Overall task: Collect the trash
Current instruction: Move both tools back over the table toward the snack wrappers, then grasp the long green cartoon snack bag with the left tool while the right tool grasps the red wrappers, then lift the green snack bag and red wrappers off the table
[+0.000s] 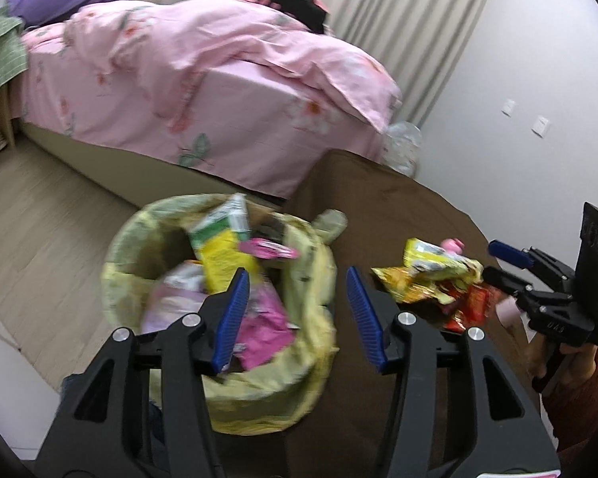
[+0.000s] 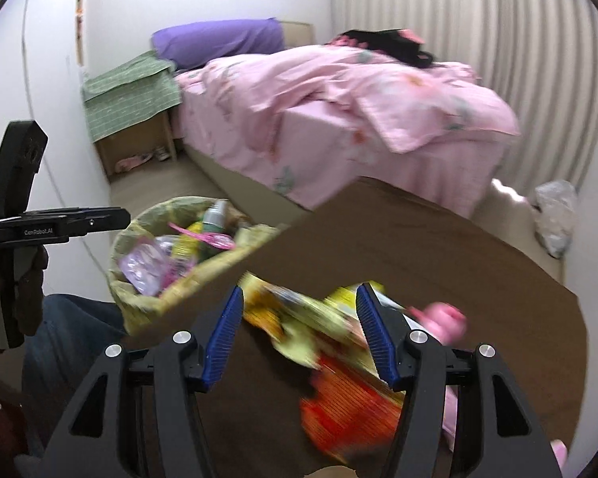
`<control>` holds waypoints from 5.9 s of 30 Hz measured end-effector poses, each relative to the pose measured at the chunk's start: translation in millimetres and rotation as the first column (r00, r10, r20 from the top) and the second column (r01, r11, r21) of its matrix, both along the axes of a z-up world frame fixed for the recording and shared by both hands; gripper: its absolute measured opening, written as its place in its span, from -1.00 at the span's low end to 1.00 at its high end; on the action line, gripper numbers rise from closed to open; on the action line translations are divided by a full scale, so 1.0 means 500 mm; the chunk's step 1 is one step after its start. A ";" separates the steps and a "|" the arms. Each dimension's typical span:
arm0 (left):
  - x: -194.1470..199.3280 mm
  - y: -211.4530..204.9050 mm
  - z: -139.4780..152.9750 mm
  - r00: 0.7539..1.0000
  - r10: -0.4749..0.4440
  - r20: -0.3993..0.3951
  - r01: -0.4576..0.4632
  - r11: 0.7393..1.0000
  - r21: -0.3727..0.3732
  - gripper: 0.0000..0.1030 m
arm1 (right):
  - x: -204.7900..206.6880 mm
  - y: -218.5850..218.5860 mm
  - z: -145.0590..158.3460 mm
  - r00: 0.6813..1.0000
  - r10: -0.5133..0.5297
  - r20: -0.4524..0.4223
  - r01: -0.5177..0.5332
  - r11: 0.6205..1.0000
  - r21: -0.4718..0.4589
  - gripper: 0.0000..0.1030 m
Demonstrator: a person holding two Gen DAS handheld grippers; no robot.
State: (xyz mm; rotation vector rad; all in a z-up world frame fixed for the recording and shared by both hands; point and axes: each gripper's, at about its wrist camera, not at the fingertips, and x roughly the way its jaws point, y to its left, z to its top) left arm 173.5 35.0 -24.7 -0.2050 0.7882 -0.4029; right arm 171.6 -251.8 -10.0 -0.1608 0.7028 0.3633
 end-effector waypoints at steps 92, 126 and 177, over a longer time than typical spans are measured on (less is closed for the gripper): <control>-0.028 -0.464 -0.083 0.801 -0.532 -0.274 0.593 0.765 0.251 -0.05 | -0.199 -0.314 -0.136 0.947 -0.257 -0.190 0.290 0.942 0.172 -0.71; -0.069 -0.330 0.025 0.975 -0.220 -0.016 0.220 0.965 0.146 -0.61 | -0.201 -0.260 -0.134 0.956 -0.245 -0.162 0.271 0.949 0.159 -0.30; -0.057 -0.210 0.103 0.991 -0.133 0.025 0.134 0.990 -0.036 -0.51 | -0.227 -0.258 -0.129 0.947 -0.249 -0.205 0.283 0.946 0.156 -0.10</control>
